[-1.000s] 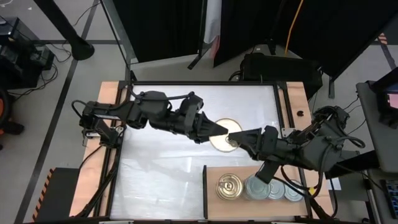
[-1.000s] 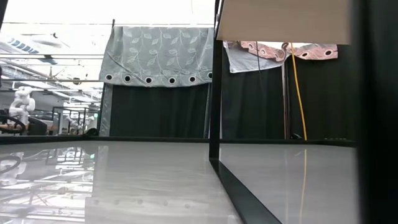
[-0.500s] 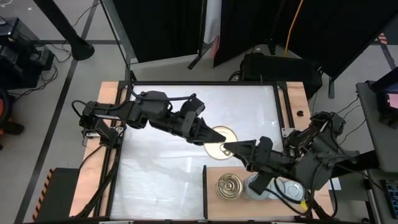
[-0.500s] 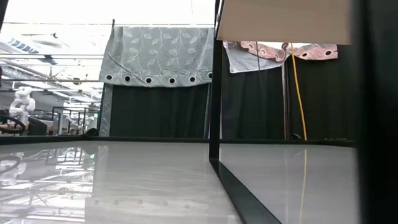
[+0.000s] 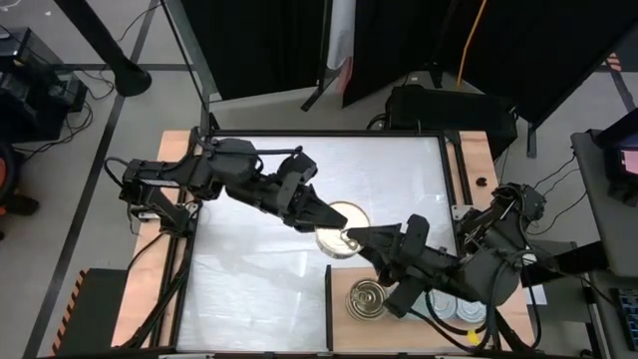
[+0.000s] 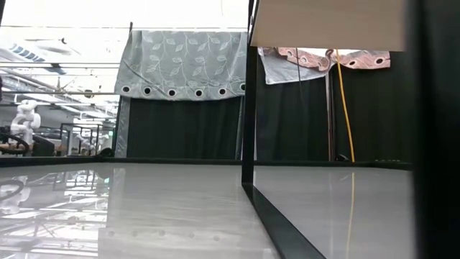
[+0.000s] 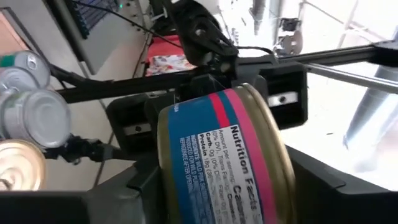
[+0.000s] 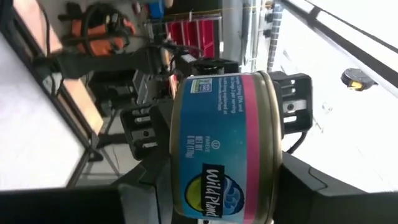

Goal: Stack canned seafood by type on shelf
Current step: Stack the blue-pink tuna can on top of the other blue-pink tuna can on the shelf

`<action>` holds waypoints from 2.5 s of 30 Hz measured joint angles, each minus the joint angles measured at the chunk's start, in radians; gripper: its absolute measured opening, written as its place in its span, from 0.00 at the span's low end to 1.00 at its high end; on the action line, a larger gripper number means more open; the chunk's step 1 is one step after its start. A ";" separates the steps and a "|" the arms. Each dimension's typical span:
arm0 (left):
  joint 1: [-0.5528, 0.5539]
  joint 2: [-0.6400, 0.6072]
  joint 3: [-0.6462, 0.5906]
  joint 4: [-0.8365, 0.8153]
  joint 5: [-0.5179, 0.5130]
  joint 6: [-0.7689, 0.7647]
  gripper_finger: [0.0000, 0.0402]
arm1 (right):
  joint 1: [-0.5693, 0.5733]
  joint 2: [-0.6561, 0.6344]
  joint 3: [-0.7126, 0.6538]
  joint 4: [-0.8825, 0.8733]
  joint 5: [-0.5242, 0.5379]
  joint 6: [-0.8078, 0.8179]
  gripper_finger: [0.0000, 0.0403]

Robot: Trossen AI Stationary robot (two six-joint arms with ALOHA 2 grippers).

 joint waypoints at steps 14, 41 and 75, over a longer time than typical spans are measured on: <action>0.089 -0.048 0.004 -0.044 0.187 -0.039 0.81 | 0.027 -0.010 0.002 0.088 -0.016 0.006 0.42; 0.273 -0.187 0.002 -0.468 0.106 0.402 0.81 | 0.244 0.104 0.002 -0.385 0.118 0.941 0.43; 0.206 -0.187 0.002 -0.467 0.089 0.397 0.81 | 0.237 0.186 0.001 -0.867 0.069 1.190 0.46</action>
